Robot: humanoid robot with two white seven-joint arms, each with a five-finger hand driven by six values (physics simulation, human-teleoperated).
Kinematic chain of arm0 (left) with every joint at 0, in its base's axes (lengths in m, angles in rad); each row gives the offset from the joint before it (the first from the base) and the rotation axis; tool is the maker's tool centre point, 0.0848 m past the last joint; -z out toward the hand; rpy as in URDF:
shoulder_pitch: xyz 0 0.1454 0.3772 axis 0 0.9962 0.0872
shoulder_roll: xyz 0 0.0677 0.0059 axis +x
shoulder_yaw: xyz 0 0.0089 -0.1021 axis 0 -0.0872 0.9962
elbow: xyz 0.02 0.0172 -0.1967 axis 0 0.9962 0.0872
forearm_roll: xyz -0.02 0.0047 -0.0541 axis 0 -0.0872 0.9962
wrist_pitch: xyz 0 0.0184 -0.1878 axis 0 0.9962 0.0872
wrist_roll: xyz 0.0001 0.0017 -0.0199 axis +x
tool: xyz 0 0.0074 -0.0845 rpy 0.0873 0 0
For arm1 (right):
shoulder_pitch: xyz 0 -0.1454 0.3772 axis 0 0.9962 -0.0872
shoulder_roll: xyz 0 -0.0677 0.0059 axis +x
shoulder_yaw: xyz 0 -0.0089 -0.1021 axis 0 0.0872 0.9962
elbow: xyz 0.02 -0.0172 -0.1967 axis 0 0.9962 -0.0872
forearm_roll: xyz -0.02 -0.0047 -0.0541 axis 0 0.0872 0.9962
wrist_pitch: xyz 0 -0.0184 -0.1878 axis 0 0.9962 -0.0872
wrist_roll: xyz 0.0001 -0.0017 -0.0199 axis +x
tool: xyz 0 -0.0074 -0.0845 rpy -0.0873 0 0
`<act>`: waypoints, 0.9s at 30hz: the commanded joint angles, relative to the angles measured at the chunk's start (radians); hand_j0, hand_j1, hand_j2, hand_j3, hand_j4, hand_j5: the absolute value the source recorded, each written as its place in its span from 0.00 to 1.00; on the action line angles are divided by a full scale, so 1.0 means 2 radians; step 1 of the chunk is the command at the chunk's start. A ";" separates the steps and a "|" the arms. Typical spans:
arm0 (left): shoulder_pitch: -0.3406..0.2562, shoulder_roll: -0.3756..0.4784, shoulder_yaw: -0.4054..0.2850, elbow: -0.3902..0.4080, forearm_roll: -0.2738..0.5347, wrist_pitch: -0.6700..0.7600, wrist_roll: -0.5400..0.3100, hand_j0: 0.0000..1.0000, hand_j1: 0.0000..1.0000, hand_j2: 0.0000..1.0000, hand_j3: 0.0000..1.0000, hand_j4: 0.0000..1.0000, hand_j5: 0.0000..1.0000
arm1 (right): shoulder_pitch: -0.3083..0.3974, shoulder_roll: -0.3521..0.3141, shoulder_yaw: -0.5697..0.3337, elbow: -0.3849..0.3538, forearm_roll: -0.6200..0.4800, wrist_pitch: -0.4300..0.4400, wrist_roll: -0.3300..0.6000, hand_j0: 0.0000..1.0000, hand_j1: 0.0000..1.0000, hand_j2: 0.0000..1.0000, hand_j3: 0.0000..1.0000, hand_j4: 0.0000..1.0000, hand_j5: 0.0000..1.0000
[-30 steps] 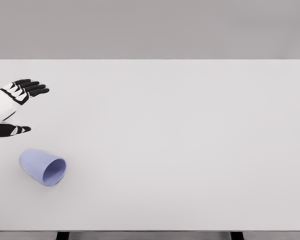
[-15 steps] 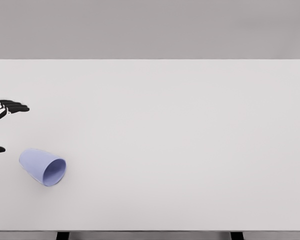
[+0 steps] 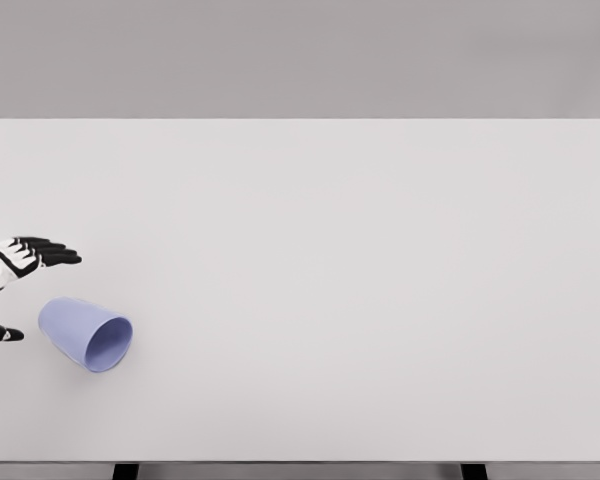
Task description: Flip the cup with left arm and place it on the table
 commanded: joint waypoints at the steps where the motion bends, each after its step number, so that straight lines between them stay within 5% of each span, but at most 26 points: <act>1: 0.000 -0.007 -0.010 -0.010 0.007 0.000 0.001 0.98 0.98 0.98 0.98 0.98 0.98 | 0.000 0.000 0.000 0.000 0.000 0.000 0.000 1.00 1.00 1.00 1.00 1.00 1.00; 10: 0.000 -0.019 -0.050 -0.011 0.014 0.000 0.001 0.95 0.95 0.95 0.95 0.95 0.95 | 0.000 0.000 0.000 0.000 0.000 0.000 0.000 1.00 1.00 1.00 1.00 1.00 1.00; 27: -0.004 -0.051 -0.055 -0.014 0.004 0.000 0.001 0.95 0.95 0.95 0.95 0.95 0.95 | 0.000 0.000 0.000 0.000 0.000 0.000 0.000 1.00 1.00 1.00 1.00 1.00 1.00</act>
